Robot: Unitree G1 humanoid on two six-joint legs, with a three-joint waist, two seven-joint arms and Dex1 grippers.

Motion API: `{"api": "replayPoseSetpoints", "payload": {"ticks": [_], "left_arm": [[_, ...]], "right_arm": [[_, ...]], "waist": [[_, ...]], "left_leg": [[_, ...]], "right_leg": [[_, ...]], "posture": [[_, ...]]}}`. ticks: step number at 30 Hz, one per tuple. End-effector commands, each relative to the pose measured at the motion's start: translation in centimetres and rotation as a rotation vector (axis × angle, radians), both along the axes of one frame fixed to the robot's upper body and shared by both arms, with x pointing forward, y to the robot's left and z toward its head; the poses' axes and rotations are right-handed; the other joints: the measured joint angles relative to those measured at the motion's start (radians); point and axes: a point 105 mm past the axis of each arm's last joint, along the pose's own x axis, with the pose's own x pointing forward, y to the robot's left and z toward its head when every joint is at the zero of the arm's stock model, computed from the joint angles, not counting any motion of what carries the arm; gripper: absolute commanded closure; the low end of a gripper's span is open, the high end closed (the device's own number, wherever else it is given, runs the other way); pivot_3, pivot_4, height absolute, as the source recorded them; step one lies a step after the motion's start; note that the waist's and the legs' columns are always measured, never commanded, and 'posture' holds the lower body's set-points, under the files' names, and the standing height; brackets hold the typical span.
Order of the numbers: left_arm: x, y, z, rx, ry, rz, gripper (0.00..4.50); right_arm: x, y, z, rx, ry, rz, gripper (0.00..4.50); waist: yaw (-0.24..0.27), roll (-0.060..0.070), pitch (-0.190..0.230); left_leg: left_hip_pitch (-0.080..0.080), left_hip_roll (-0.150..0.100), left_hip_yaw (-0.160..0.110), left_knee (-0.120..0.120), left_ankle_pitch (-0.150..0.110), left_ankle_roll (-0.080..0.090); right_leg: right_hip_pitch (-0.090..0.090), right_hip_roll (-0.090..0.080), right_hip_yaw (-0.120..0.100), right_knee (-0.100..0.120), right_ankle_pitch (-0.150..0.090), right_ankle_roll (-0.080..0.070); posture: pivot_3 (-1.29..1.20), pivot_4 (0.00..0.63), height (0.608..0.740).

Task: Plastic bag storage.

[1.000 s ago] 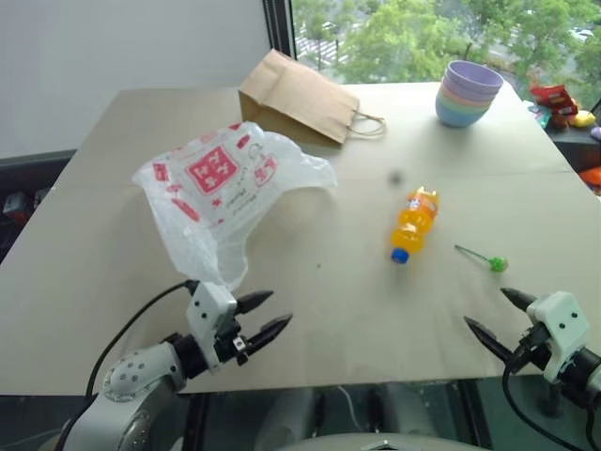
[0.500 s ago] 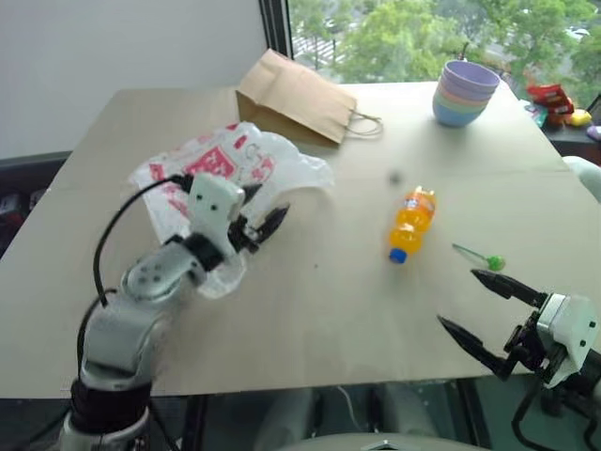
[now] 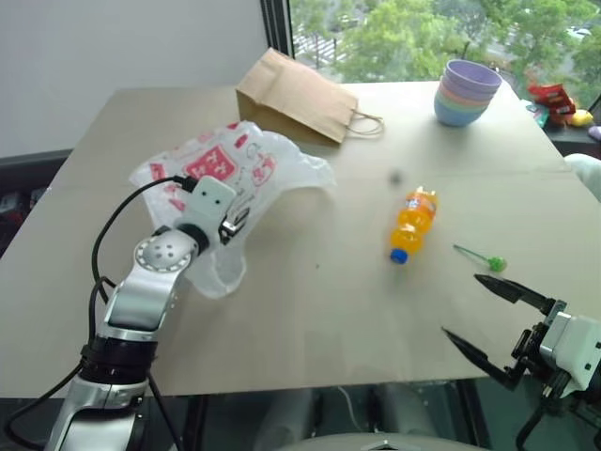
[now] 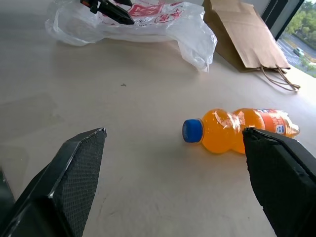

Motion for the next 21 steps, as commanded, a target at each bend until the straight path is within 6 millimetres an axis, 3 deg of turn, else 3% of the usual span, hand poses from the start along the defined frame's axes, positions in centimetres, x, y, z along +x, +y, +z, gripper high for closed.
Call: {"api": "replayPoseSetpoints", "payload": {"ticks": [1,5,10,14,16,21], "left_arm": [[0.1,-0.3,1.3,0.021,-0.065,-0.033,1.53],[0.0,0.1,1.4,0.025,-0.076,-0.025,1.53],[0.1,0.8,1.8,0.023,-0.078,-0.022,1.53],[0.2,0.7,2.0,0.019,-0.086,-0.036,1.53],[0.2,0.7,2.0,0.015,-0.085,-0.035,1.53],[-0.1,0.3,1.8,0.004,-0.084,-0.048,1.53]], "right_arm": [[-0.2,0.9,2.0,0.001,-0.141,0.025,0.0],[0.2,1.3,2.4,0.019,-0.163,0.046,0.0],[1.0,2.2,5.0,0.182,-0.172,0.105,0.0],[2.2,2.8,5.2,0.367,0.07,0.195,0.0],[3.0,3.1,5.5,0.351,0.059,0.183,0.0],[2.7,4.6,5.9,0.359,0.029,0.251,0.0]], "waist": [[0.001,0.0,0.0],[0.001,0.0,0.0],[-0.001,0.0,0.0],[0.0,-0.001,0.0],[0.001,-0.002,0.001],[0.001,-0.003,0.002]], "left_leg": [[0.0,0.0,0.0,0.0,0.0,0.0],[0.0,0.0,0.0,0.0,0.0,0.0],[0.0,0.0,0.0,0.0,0.0,0.0],[0.0,0.0,0.0,0.001,0.0,0.0],[0.0,0.0,0.0,0.001,0.0,0.0],[-0.001,0.0,-0.001,0.001,0.0,0.0]], "right_leg": [[0.0,0.0,0.0,0.0,0.0,0.0],[0.0,0.0,0.0,0.0,0.0,0.0],[0.0,0.0,0.0,0.001,0.0,0.0],[0.0,0.0,0.0,0.002,0.0,0.0],[0.0,0.0,-0.001,0.002,0.0,0.0],[0.0,0.0,-0.001,0.001,0.0,0.0]], "posture": [[0.0,0.15,0.74],[0.0,0.15,0.74],[0.0,0.15,0.74],[0.0,0.15,0.74],[0.0,0.15,0.74],[0.0,0.15,0.74]]}}
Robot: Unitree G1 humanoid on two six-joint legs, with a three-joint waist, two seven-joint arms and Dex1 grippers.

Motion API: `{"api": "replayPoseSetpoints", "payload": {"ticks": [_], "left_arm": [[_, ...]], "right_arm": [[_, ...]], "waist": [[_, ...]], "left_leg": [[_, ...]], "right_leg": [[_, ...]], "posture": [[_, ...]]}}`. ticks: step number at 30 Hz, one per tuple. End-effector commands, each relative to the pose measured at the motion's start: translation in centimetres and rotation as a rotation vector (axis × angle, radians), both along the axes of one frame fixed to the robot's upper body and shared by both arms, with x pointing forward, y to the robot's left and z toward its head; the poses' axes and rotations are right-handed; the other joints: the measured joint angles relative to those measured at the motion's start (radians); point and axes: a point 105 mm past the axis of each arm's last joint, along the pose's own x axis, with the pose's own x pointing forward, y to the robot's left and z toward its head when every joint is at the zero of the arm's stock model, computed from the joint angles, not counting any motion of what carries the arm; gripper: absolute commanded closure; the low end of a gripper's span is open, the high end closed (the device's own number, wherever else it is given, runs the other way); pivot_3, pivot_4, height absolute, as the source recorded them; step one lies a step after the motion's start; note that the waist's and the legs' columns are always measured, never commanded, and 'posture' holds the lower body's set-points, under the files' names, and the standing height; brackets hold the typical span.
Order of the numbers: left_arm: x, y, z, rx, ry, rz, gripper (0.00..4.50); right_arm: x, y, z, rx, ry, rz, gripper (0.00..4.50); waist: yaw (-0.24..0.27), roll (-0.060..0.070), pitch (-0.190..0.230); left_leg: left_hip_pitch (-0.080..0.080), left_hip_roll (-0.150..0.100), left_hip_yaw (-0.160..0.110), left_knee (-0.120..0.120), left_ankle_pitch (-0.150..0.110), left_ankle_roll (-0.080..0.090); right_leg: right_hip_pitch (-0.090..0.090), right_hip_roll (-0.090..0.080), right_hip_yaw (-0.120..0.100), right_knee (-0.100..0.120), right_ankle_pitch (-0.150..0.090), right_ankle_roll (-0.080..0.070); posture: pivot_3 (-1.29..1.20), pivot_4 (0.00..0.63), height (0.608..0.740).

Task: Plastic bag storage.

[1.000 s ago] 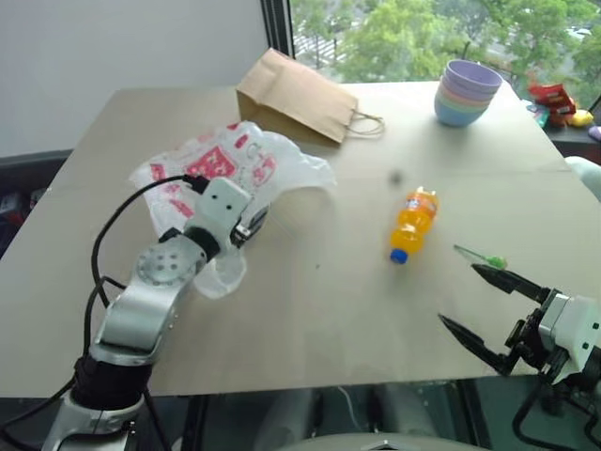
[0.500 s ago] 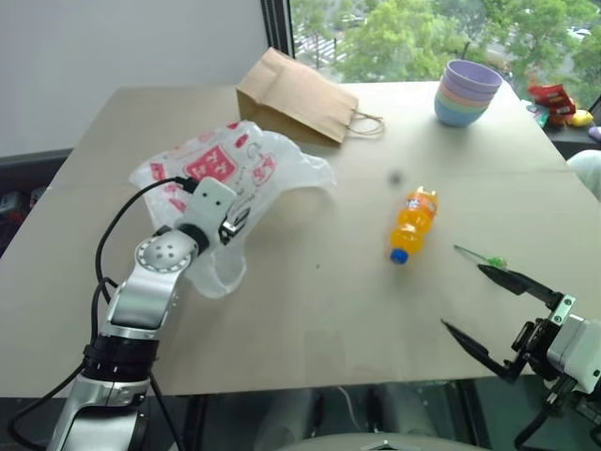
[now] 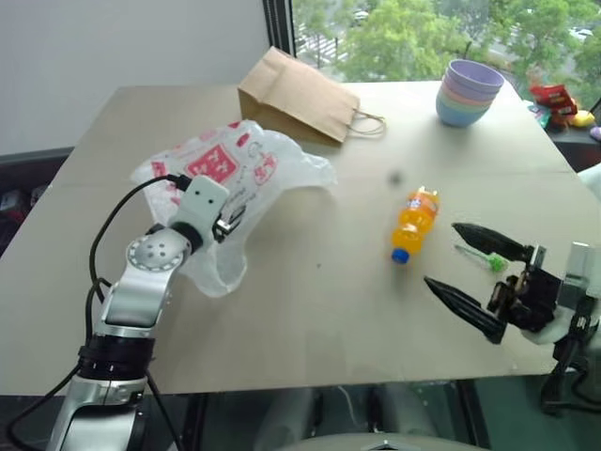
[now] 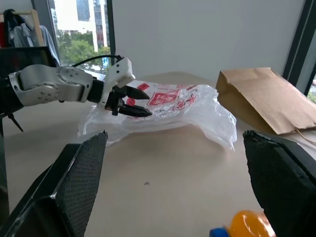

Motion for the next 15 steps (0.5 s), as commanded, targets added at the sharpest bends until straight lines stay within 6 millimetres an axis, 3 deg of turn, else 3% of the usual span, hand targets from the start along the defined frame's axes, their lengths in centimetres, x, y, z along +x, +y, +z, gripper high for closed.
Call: {"api": "replayPoseSetpoints", "payload": {"ticks": [1,6,15], "left_arm": [[-0.3,0.1,1.5,0.01,-0.058,-0.008,1.53],[-0.3,1.0,1.9,0.025,-0.072,0.019,1.53],[-0.2,1.5,0.5,0.074,-0.052,0.024,1.53]], "right_arm": [[-0.9,1.2,0.5,0.027,-0.033,0.057,0.0],[-1.4,1.3,0.5,0.044,-0.061,0.087,0.0],[-0.4,1.1,0.8,0.023,-0.122,0.096,0.0]], "waist": [[0.0,0.0,0.0],[-0.001,0.0,0.0],[0.0,0.0,0.0]], "left_leg": [[0.0,0.0,0.0,0.0,0.0,0.0],[0.0,0.0,0.0,0.0,0.0,0.0],[0.001,0.0,0.0,0.0,0.0,0.0]], "right_leg": [[0.0,0.0,0.0,0.0,0.0,0.0],[0.0,0.0,0.0,0.0,0.0,0.0],[0.0,0.0,0.0,0.001,0.0,0.0]], "posture": [[0.0,0.15,0.74],[0.0,0.15,0.74],[0.0,0.15,0.74]]}}
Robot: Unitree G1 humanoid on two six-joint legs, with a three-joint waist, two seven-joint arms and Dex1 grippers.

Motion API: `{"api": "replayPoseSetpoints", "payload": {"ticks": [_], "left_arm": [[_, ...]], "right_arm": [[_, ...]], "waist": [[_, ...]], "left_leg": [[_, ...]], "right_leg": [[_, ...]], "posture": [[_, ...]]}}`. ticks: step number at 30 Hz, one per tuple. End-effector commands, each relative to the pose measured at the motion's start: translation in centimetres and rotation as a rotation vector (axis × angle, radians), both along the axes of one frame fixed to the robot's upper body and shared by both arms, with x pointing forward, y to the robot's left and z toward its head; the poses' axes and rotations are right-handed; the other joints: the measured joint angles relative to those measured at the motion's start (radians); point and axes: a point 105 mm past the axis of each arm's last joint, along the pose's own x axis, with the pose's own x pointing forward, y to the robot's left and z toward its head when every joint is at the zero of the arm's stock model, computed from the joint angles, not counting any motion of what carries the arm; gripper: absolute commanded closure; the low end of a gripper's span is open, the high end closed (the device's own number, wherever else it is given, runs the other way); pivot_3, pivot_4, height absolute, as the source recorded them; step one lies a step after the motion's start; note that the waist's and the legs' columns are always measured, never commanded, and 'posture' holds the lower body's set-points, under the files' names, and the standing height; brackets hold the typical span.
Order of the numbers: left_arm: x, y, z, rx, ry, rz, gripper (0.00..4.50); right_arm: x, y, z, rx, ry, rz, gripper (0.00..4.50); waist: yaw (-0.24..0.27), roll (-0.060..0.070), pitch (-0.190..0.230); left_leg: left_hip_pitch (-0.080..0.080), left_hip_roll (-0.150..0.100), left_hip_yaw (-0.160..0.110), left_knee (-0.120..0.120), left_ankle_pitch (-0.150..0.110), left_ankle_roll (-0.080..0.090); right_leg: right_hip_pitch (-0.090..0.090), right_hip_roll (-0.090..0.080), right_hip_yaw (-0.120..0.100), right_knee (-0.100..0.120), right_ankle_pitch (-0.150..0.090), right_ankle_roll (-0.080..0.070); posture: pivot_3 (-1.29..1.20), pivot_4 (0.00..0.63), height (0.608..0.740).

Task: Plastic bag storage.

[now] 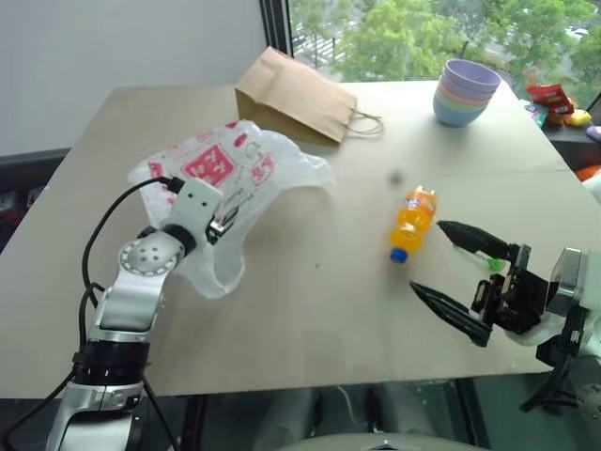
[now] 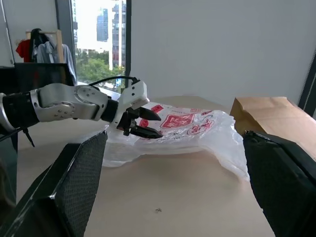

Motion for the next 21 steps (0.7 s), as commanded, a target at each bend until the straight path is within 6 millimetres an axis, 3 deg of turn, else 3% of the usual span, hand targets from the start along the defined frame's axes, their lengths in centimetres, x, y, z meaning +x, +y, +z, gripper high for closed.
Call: {"api": "replayPoseSetpoints", "payload": {"ticks": [1,7,13,18,21], "left_arm": [[0.3,0.0,0.7,0.044,-0.034,-0.021,1.53],[0.2,-1.5,0.8,0.049,-0.035,-0.108,1.53],[0.5,-0.7,0.6,0.132,-0.03,-0.075,1.53],[0.9,-0.8,-1.5,0.201,0.035,-0.072,1.53],[1.5,-1.8,-2.2,0.198,0.052,-0.11,1.53]], "right_arm": [[0.1,-0.7,0.5,-0.032,-0.021,0.024,0.0],[0.9,-2.6,0.4,-0.131,0.023,0.109,0.0],[1.2,-3.4,0.5,-0.192,0.029,0.139,0.0],[1.5,-3.6,0.6,-0.192,0.025,0.126,0.0],[1.7,-3.7,0.7,-0.187,0.024,0.114,0.0]], "waist": [[0.001,0.0,0.0],[0.001,-0.001,0.0],[0.0,-0.001,0.0],[0.002,-0.001,0.0],[0.003,-0.001,0.001]], "left_leg": [[0.0,0.0,0.0,0.0,0.0,0.0],[0.0,0.0,0.0,0.001,0.0,0.0],[-0.001,0.0,0.0,0.0,0.0,0.0],[-0.001,0.0,0.0,0.0,0.0,0.0],[-0.001,0.0,0.0,0.001,0.0,0.0]], "right_leg": [[0.0,0.0,0.0,0.0,0.0,0.0],[0.0,-0.001,0.0,0.0,0.0,0.0],[0.0,0.0,0.0,0.0,0.0,0.0],[0.0,0.0,0.0,0.0,0.0,0.0],[0.0,0.0,0.0,0.0,0.0,0.0]], "posture": [[0.0,0.15,0.74],[0.0,0.15,0.74],[0.0,0.15,0.74],[0.0,0.15,0.74],[0.0,0.15,0.74]]}}
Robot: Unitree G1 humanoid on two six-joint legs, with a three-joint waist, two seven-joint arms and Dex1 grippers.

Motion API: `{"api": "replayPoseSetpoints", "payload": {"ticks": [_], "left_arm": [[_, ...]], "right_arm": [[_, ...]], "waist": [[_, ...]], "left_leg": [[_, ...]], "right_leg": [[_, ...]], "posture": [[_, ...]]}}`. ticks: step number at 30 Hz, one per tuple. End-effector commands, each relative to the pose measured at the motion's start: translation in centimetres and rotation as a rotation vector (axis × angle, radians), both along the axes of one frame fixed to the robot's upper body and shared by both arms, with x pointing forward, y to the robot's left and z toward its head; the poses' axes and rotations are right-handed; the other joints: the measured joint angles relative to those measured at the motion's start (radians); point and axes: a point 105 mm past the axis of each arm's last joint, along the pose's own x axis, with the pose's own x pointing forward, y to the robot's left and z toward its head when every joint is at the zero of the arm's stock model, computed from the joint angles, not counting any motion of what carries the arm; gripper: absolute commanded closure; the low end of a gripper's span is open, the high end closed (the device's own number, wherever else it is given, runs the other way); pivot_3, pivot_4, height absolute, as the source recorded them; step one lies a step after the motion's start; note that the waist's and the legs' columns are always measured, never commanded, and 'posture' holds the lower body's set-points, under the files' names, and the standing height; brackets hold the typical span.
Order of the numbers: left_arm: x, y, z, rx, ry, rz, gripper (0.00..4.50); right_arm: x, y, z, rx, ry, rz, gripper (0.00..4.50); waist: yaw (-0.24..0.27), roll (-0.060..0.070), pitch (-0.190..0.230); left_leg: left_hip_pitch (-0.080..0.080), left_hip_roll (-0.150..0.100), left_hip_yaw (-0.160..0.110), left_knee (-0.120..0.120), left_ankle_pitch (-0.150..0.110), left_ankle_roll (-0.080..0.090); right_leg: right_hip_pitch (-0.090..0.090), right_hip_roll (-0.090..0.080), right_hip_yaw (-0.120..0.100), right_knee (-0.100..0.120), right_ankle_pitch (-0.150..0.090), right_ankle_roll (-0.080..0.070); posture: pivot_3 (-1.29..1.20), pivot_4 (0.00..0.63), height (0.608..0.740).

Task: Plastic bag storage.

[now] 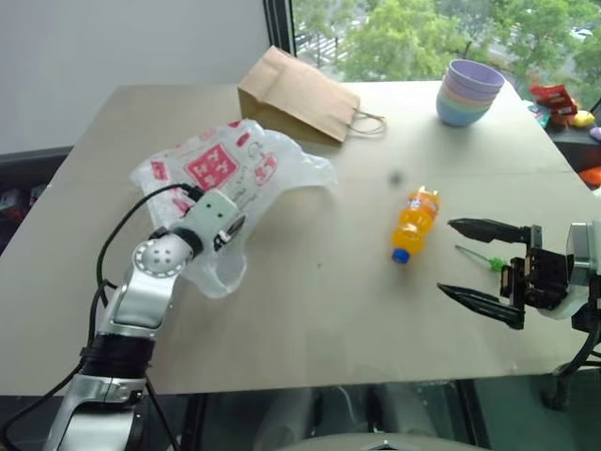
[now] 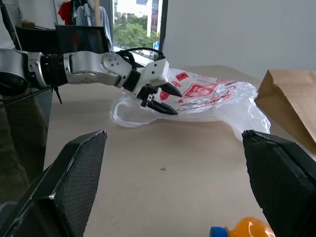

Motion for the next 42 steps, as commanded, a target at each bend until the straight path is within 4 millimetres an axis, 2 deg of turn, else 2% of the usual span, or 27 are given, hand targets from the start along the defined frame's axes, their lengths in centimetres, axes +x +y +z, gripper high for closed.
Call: {"api": "replayPoseSetpoints", "payload": {"ticks": [1,3,8,12,19,22,28,32,37,40,42], "left_arm": [[0.9,-1.8,0.8,-0.031,-0.021,-0.06,1.53],[0.9,-2.7,1.1,-0.08,-0.016,-0.084,1.53],[0.7,-2.9,1.4,-0.123,-0.013,-0.089,1.53],[0.9,-3.6,1.0,-0.079,-0.023,-0.099,1.53],[0.5,-5.6,1.0,-0.126,-0.045,-0.129,1.53],[0.6,-5.6,1.5,-0.075,-0.11,-0.08,1.53],[0.3,-5.2,2.1,-0.086,-0.172,0.056,1.53],[-0.1,-5.6,2.5,-0.152,-0.131,0.06,1.53],[0.2,-5.0,2.4,-0.191,-0.09,0.09,1.53],[-0.2,-6.8,3.8,-0.331,-0.091,0.0,1.53],[-0.6,-6.5,4.4,-0.386,-0.091,0.002,1.53]], "right_arm": [[0.1,-0.4,0.9,-0.001,-0.044,-0.02,0.0],[0.1,-0.4,1.1,-0.002,-0.048,-0.024,0.0],[0.2,-0.8,1.0,-0.007,-0.049,-0.043,0.0],[0.0,-0.7,0.8,-0.007,-0.046,-0.045,0.0],[0.1,-0.6,0.6,-0.009,-0.047,-0.054,0.0],[0.2,-0.4,0.6,-0.007,-0.049,-0.053,0.0],[0.2,-0.2,0.6,-0.001,-0.035,-0.052,0.0],[0.3,-0.1,0.9,-0.003,-0.037,-0.052,0.0],[0.3,-0.1,0.9,-0.002,-0.037,-0.055,0.0],[0.2,-0.2,0.8,-0.002,-0.036,-0.059,0.0],[0.1,-0.2,0.7,-0.004,-0.034,-0.062,0.0]], "waist": [[0.003,0.0,0.0],[0.003,-0.001,0.0],[-0.005,-0.001,0.0],[-0.001,-0.001,0.0],[0.0,-0.001,0.0],[-0.001,-0.001,0.0],[0.0,-0.001,0.0],[0.0,-0.001,0.001],[0.0,-0.002,0.001],[0.0,-0.002,0.001],[0.001,-0.002,0.001]], "left_leg": [[0.0,0.0,0.0,0.0,0.0,0.0],[-0.001,0.0,0.0,0.001,0.0,0.0],[-0.001,0.0,0.0,0.001,0.0,0.0],[-0.001,0.0,0.0,0.002,0.0,0.0],[-0.002,0.0,0.0,0.002,0.0,0.0],[-0.002,0.0,0.0,0.002,0.0,0.0],[-0.003,0.0,0.0,0.002,0.0,0.0],[-0.004,0.0,0.0,0.003,0.0,0.0],[-0.004,0.0,0.0,0.003,0.0,0.0],[-0.004,0.0,0.0,0.003,0.0,0.0],[-0.005,0.0,0.0,0.005,0.0,0.0]], "right_leg": [[0.0,0.0,0.0,0.0,0.0,0.0],[0.0,0.0,-0.001,0.001,0.0,0.0],[-0.001,0.0,0.0,0.001,0.0,0.0],[-0.001,0.0,0.0,0.001,0.0,0.0],[-0.001,0.0,0.0,0.001,0.0,0.0],[-0.002,0.0,0.0,0.001,0.0,0.0],[-0.002,0.0,0.0,0.002,0.0,0.0],[-0.004,0.0,0.0,0.002,0.0,0.0],[-0.004,0.0,0.0,0.002,0.0,0.0],[-0.004,0.0,0.0,0.002,0.0,0.0],[-0.004,0.0,-0.001,0.002,0.0,0.0]], "posture": [[0.0,0.15,0.74],[0.0,0.15,0.74],[0.0,0.15,0.74],[0.0,0.15,0.74],[0.0,0.15,0.74],[0.0,0.15,0.74],[0.0,0.15,0.74],[0.0,0.15,0.74],[0.0,0.15,0.74],[0.0,0.15,0.74],[0.0,0.15,0.74]]}}
